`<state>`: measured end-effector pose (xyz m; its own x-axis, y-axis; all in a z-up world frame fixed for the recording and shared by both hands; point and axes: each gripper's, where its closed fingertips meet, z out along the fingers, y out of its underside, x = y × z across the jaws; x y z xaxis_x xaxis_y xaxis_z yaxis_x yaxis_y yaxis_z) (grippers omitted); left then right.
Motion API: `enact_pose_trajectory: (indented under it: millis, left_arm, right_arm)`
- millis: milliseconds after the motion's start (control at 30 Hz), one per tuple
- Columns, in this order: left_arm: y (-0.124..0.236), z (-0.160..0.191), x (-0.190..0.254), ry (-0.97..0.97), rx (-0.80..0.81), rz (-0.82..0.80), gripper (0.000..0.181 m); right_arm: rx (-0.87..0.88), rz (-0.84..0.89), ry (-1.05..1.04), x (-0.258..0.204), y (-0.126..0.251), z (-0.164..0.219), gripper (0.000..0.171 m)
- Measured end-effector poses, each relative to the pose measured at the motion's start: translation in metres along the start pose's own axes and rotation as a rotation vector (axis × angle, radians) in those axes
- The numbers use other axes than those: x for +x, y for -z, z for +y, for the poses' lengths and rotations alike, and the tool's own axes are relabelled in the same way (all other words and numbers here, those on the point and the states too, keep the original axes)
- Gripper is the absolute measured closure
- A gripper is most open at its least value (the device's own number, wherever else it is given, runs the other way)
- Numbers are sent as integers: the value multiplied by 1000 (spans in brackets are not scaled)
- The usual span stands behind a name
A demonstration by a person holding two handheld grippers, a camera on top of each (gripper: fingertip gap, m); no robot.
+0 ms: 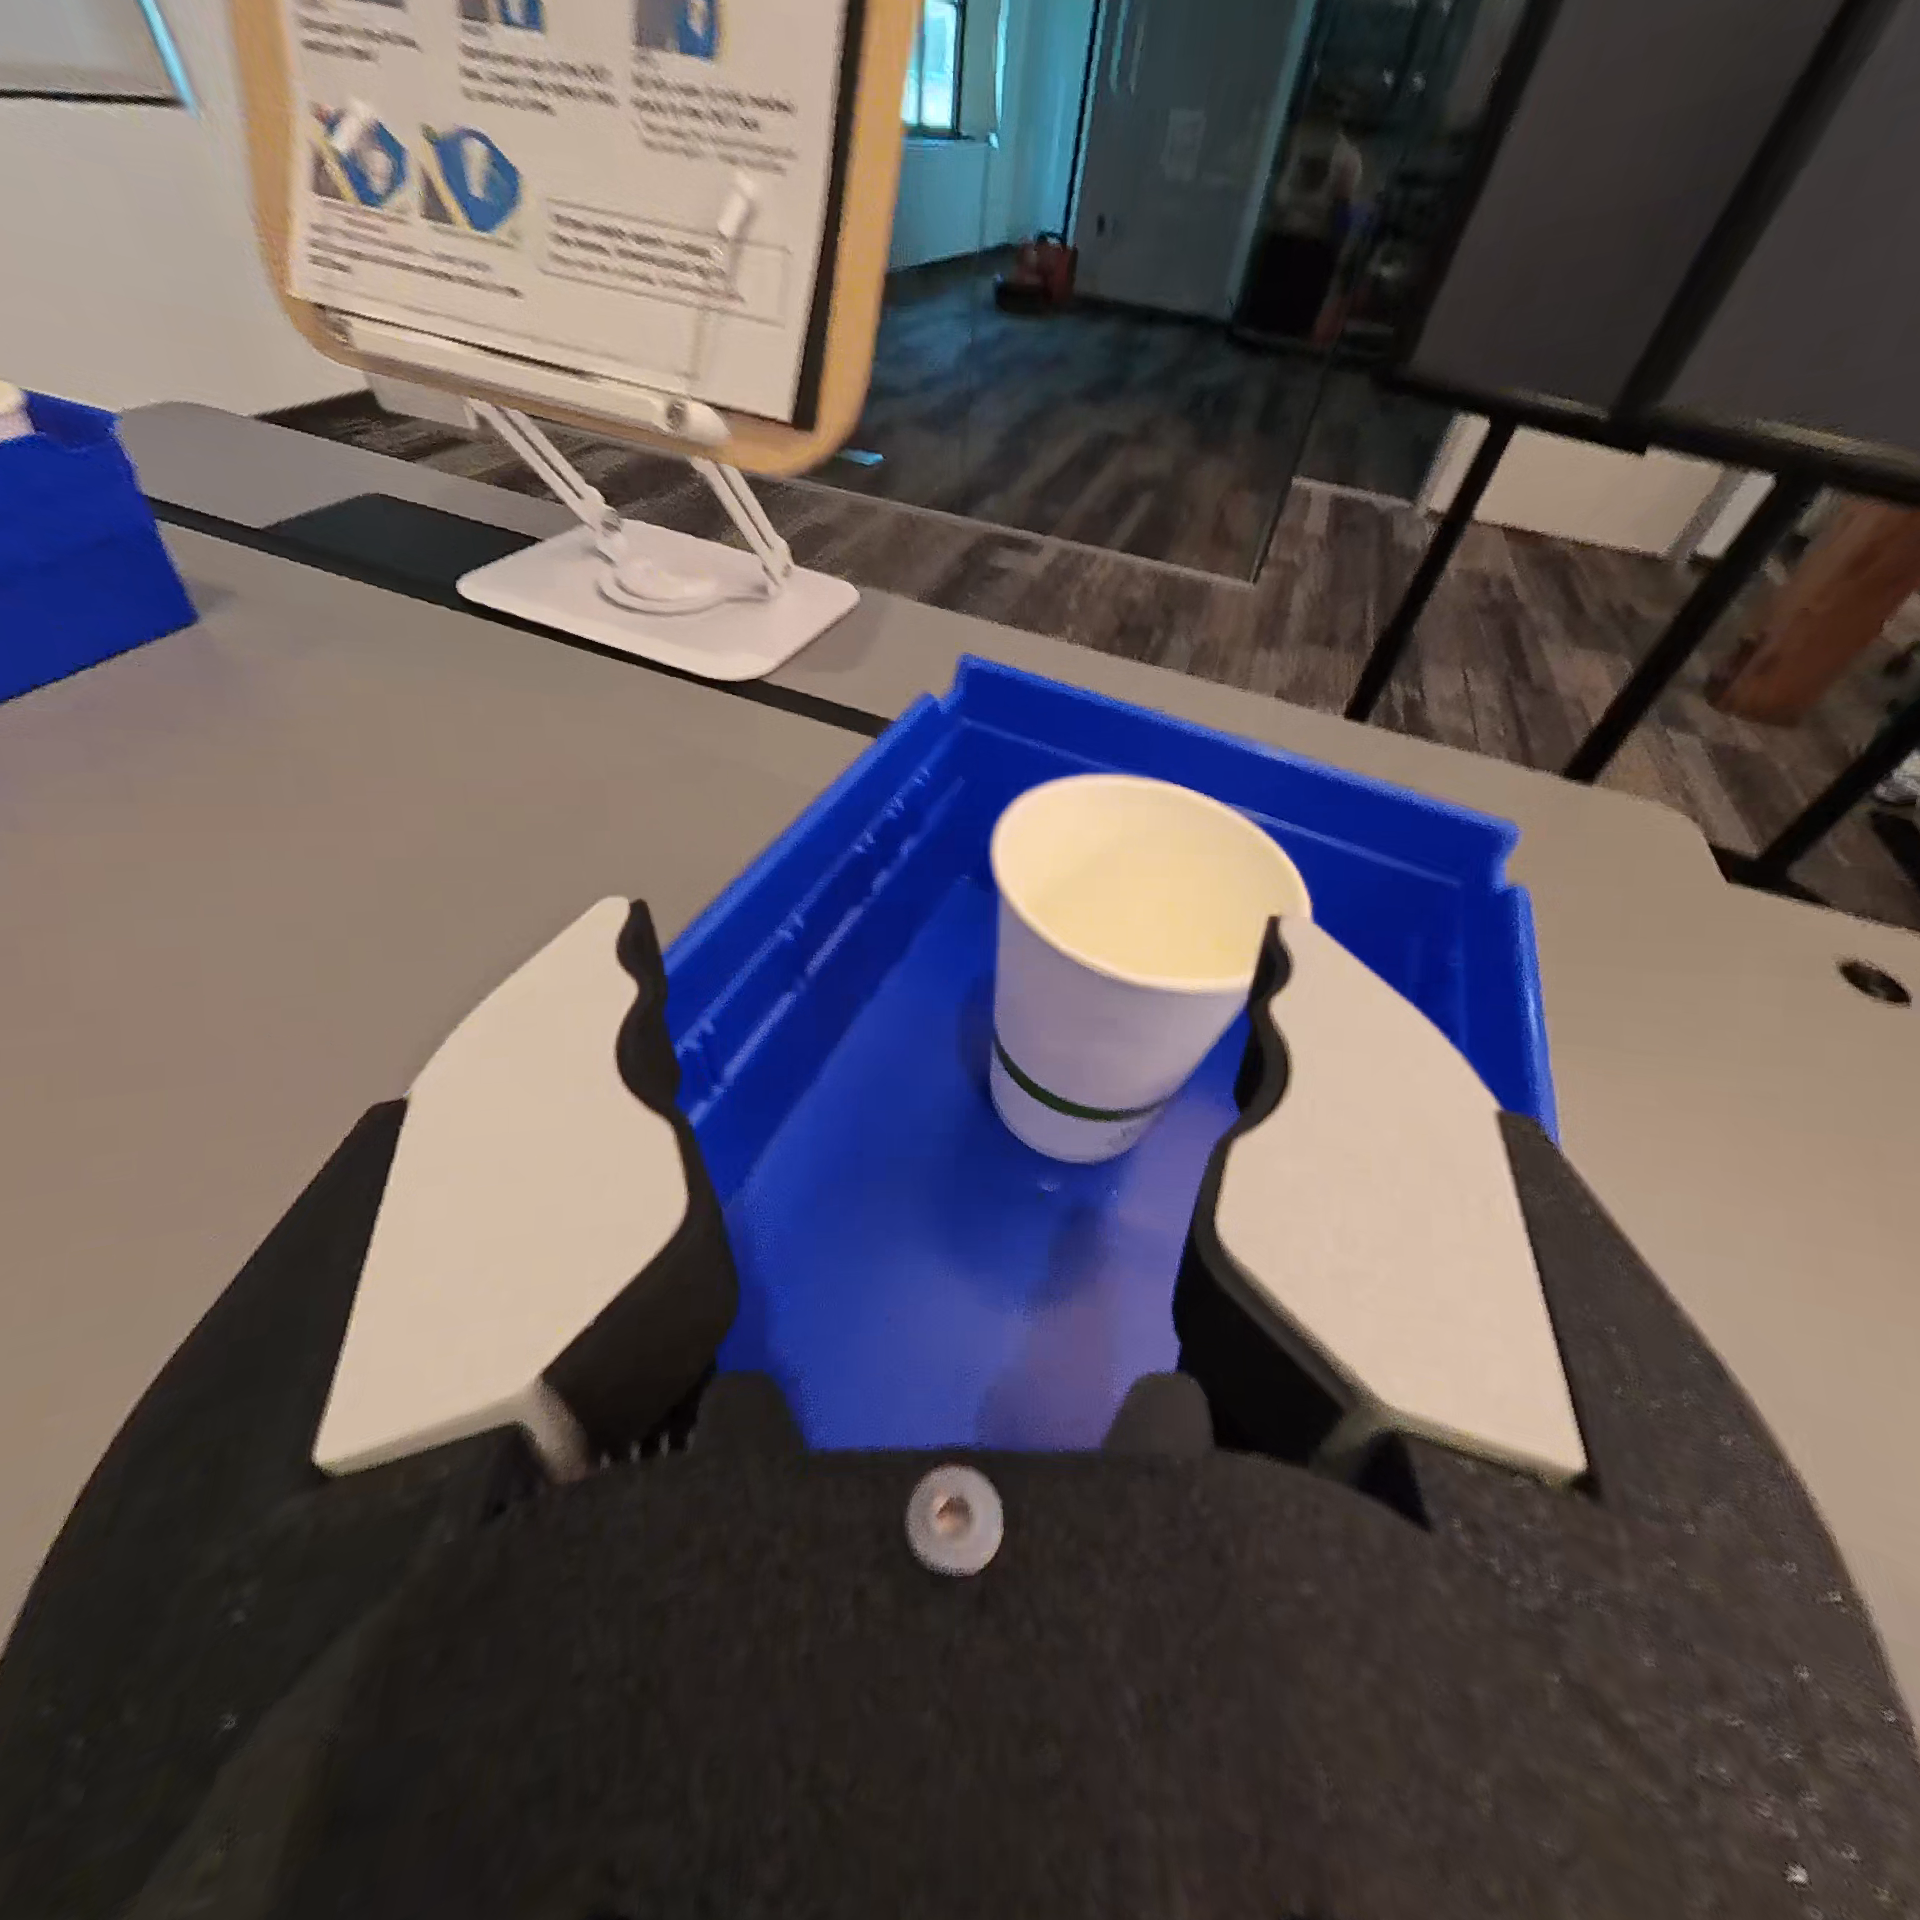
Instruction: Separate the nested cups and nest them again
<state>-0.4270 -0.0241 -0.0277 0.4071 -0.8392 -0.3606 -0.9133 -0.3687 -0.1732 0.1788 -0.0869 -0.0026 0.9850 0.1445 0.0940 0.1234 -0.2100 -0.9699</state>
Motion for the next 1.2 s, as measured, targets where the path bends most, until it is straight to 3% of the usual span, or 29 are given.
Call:
enact_pose_trajectory:
  millis: [200,333,433,533,667,767,933,1067,1200]
  left_arm:
    - [-40,24,-1,45,-166,6,151]
    - [-50,20,0,79,-155,41,174]
    - [-50,17,8,104,-157,118,181]
    - [-40,22,10,112,-200,127,181]
    - [2,16,15,80,-189,123,181]
    - [50,-14,25,14,-103,133,181]
    - [122,-119,78,-250,149,234,181]
    - [142,-186,135,-480,211,331,181]
    - [143,-221,165,-630,200,334,181]
  right_arm:
    - [109,-121,144,-51,0,-77,67]
    - [203,-248,227,-90,-6,-139,70]
    - [238,-319,279,-112,-15,-171,70]
    - [238,-428,287,-138,-25,-176,72]
    - [183,-636,327,-185,-42,-148,74]
    - [146,-806,291,-226,-46,-131,76]
    - [137,-1178,224,-298,-17,-115,73]
    - [185,-1268,204,-312,-3,-119,71]
    - [196,-1325,163,-304,7,-123,68]
